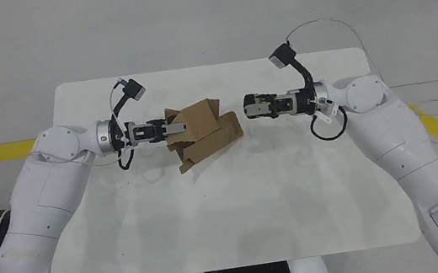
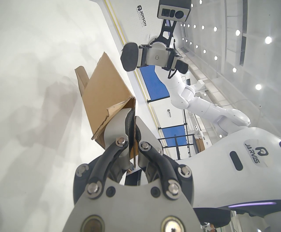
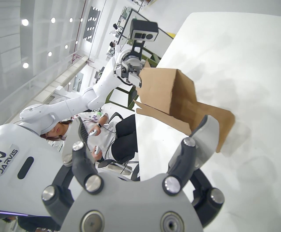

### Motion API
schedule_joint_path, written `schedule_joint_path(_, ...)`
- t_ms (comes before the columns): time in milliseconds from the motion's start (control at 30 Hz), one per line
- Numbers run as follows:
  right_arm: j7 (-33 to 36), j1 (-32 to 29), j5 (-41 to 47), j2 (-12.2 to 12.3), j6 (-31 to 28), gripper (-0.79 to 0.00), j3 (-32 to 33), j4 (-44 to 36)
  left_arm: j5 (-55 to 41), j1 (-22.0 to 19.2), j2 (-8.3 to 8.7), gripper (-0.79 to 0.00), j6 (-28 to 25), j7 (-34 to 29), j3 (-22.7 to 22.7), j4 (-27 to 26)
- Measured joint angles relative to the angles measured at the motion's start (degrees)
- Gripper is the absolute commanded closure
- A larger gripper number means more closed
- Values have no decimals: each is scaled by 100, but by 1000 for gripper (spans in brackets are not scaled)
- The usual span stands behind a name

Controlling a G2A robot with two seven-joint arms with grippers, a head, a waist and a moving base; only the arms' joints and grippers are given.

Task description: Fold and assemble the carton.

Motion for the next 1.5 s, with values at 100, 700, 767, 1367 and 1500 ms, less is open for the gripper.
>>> schedule_joint_path(100,49,51,184,-30,48,-372,-276,-169,-21,76,23,0,29,-29,-38,-145)
schedule_joint_path(700,-130,571,462,-79,-131,-277,-1181,487,-266,360,134,0,214,-214,-235,-598)
schedule_joint_path(767,-157,632,513,-112,-158,-271,-1282,561,-274,382,147,0,227,-227,-254,-635)
schedule_joint_path(1367,-219,1038,743,-391,-220,-231,-1949,1069,-317,419,180,0,248,-248,-273,-719)
schedule_joint_path(1500,-190,1076,861,-450,-191,-222,-2056,1092,-308,419,180,0,234,-233,-261,-709)
